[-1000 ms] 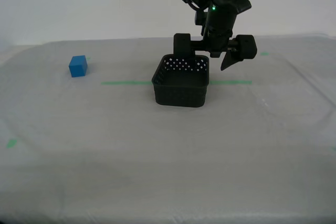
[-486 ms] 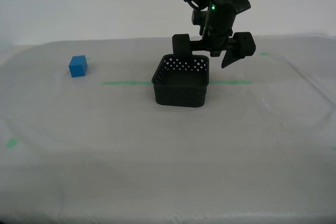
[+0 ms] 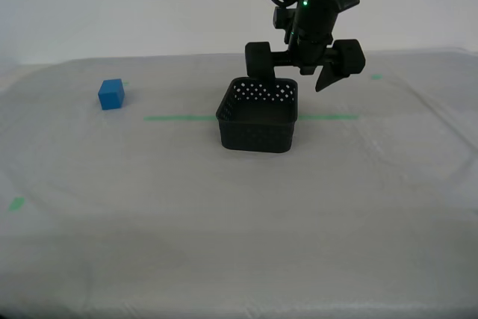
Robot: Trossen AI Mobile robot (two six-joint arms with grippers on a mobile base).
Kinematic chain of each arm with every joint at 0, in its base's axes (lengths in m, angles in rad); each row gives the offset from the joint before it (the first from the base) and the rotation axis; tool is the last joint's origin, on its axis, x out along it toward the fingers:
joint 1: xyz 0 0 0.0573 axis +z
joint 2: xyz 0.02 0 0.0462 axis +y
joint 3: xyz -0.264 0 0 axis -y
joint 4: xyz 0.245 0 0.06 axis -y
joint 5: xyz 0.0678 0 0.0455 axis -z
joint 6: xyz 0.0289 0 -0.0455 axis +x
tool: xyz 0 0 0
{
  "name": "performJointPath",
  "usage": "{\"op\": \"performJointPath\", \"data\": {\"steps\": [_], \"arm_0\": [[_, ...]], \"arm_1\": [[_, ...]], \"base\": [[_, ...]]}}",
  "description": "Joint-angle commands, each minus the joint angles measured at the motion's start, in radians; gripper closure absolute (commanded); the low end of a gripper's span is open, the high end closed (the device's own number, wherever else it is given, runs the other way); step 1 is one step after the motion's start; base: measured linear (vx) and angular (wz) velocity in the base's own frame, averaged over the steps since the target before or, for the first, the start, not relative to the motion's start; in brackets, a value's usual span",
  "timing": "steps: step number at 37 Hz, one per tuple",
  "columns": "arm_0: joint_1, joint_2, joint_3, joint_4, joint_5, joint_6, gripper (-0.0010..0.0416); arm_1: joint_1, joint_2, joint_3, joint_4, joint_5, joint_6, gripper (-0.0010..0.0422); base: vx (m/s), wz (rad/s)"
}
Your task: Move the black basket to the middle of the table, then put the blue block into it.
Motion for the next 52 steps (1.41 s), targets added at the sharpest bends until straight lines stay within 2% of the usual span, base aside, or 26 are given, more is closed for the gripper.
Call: {"op": "performJointPath", "data": {"steps": [1, 16, 24, 33, 41, 45, 52], "arm_0": [[0.0, -0.024, 0.0, -0.02, 0.005, -0.013, 0.0004], [-0.027, -0.156, -0.014, -0.081, 0.022, -0.071, 0.0005], [-0.069, -0.289, -0.109, -0.082, 0.029, -0.081, 0.0006], [-0.159, -0.44, -0.229, -0.077, 0.036, -0.109, 0.0005], [-0.256, -0.531, -0.298, -0.064, 0.035, -0.173, 0.0006], [-0.304, -0.552, -0.303, -0.076, 0.026, -0.223, 0.0005], [-0.397, -0.569, -0.298, -0.096, -0.039, -0.292, 0.0006]], "arm_1": [[0.0, 0.0, 0.001, 0.005, -0.001, 0.003, 0.0412], [0.0, 0.0, 0.001, 0.005, -0.001, 0.003, 0.0412], [0.0, 0.0, 0.001, 0.005, -0.001, 0.003, 0.0412], [0.0, 0.0, 0.002, 0.005, -0.001, 0.003, 0.0412], [0.0, 0.0, 0.001, 0.005, -0.001, 0.003, 0.0412], [0.0, 0.0, 0.001, 0.005, -0.001, 0.003, 0.0412], [0.0, 0.0, 0.001, 0.005, -0.001, 0.003, 0.0412]], "base": [[0.0, 0.0], [0.0, 0.0], [0.0, 0.0], [0.0, 0.0], [0.0, 0.0], [0.0, 0.0], [0.0, 0.0]]}}
